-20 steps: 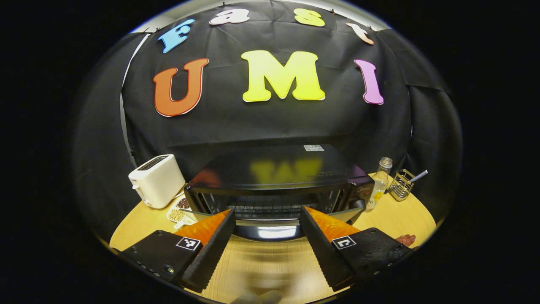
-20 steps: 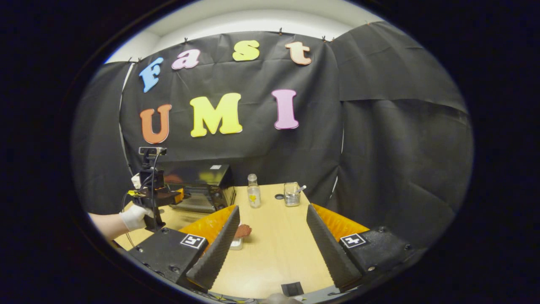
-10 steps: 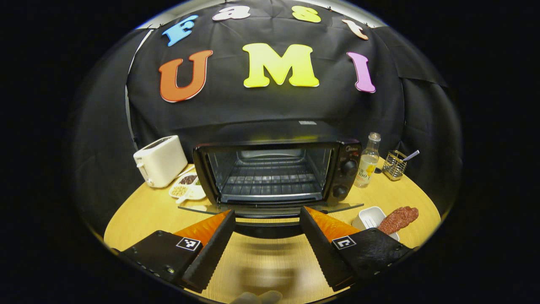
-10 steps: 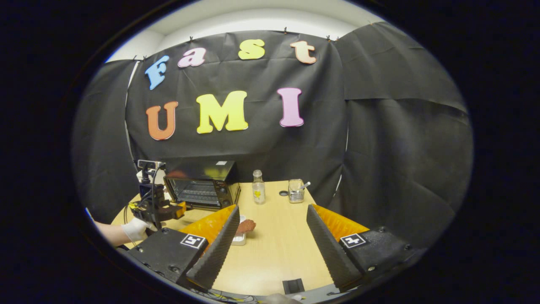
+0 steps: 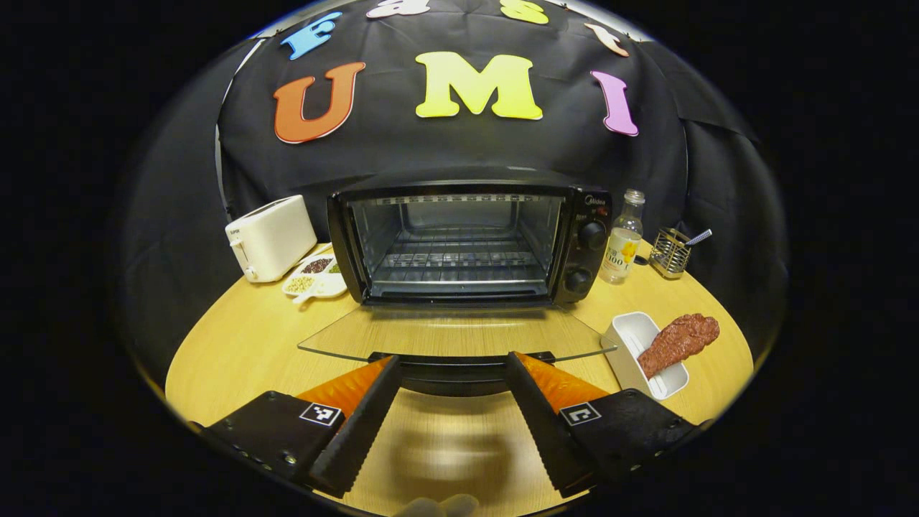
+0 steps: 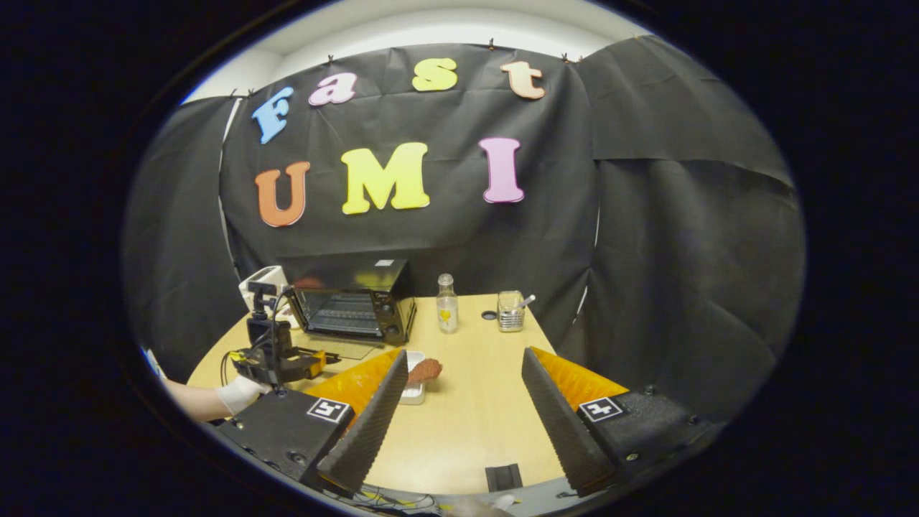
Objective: Open the electric oven with the left hand, put the food in, and close the electric oven.
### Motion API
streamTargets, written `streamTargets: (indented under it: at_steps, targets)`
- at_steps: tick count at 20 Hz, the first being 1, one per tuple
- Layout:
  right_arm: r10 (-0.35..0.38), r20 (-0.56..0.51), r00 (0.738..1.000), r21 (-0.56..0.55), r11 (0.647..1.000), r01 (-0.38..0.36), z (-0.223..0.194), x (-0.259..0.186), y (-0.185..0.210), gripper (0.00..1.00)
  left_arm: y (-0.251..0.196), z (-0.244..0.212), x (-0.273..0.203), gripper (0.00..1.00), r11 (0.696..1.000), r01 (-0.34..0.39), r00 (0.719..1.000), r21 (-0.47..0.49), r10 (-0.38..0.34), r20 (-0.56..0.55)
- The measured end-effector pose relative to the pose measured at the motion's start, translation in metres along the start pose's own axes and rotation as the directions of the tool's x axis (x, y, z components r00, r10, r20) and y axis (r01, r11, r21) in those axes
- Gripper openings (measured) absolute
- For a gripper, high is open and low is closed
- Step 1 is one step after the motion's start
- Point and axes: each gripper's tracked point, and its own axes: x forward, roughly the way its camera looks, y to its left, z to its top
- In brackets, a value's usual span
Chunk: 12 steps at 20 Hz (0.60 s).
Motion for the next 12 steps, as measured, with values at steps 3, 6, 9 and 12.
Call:
streamTargets:
  at_steps: [3,6,9,12]
  targets:
    - [-0.005,-0.008,1.0,-0.004,1.0,0.005,-0.004,0.001,-0.001,1.0,-0.001,-0.021,0.004,0.94,1.0,0.006,0.999,-0.005,-0.006,-0.051]
    - [-0.014,-0.013,1.0,-0.005,1.0,0.014,-0.005,0.001,-0.003,0.96,0.002,-0.038,0.012,0.94,1.0,-0.007,0.995,-0.01,0.006,-0.097]
    - [-0.022,-0.022,1.0,-0.004,1.0,0.022,-0.008,0.003,-0.005,0.96,0.002,-0.042,0.015,0.95,1.0,-0.005,0.993,0.0,0.005,-0.116]
    - [-0.027,-0.037,0.999,0.003,1.0,0.027,-0.011,0.008,-0.007,1.0,0.004,-0.045,0.016,0.95,1.0,-0.003,0.991,0.006,0.004,-0.131]
